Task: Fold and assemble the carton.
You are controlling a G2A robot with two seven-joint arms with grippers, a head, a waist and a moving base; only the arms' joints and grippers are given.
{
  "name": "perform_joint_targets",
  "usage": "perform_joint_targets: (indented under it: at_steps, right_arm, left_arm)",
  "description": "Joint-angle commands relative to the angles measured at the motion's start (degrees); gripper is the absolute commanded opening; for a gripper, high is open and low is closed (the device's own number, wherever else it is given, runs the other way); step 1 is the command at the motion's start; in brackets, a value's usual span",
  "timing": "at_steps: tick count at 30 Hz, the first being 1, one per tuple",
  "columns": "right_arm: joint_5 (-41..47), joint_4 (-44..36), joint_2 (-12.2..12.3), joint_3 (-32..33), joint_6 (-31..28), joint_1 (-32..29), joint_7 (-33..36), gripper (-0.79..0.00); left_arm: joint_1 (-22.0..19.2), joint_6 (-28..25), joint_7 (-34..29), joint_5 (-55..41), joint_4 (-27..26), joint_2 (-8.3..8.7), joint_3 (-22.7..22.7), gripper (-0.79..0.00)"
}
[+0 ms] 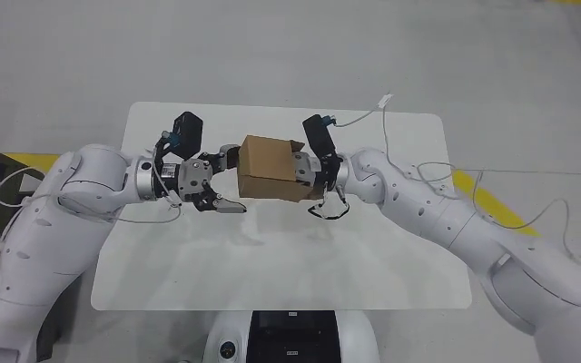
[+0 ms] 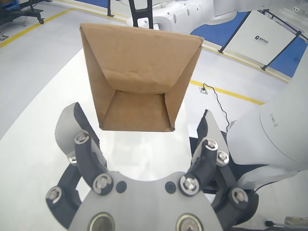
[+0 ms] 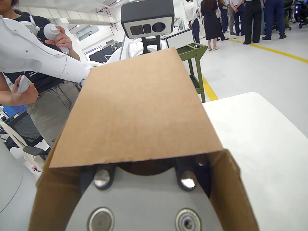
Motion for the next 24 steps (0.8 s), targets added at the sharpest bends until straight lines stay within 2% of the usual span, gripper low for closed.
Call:
perform_joint_targets:
  at_steps: [1,16,17,18,19,20,24]
  right_arm:
    - [0.01,0.25,0.03,0.00,0.00,-0.01,-0.28,-0.785]
    - [-0.01,0.62,0.07,0.00,0.00,-0.03,-0.60,-0.785]
    - [-0.37,1.04,0.13,0.00,0.00,-0.31,-0.50,-0.785]
    - [-0.37,1.04,0.13,0.00,0.00,-0.31,-0.50,-0.785]
    - [-0.89,1.58,0.23,0.00,0.00,-0.76,-0.45,-0.785]
    - [-1.28,2.04,0.34,0.00,0.00,-0.86,-0.64,-0.785]
    - [-1.81,2.39,0.43,0.00,0.00,-0.76,-0.64,-0.785]
  left_arm:
    - [0.27,-0.14,0.52,-0.68,0.33,0.05,-0.51,0.000]
    - [0.59,-0.17,1.46,-1.86,0.94,0.13,-1.25,0.000]
    - [-0.10,1.29,4.70,-3.97,2.95,0.19,-3.74,0.000]
    - [-0.10,1.29,4.70,-3.97,2.95,0.19,-3.74,0.000]
    - [-0.19,2.35,7.31,-5.64,4.52,0.35,-6.46,0.000]
    - [1.04,1.94,6.95,-5.54,3.97,0.57,-7.67,0.000]
    - [1.83,1.83,6.58,-5.62,3.58,0.69,-8.21,0.000]
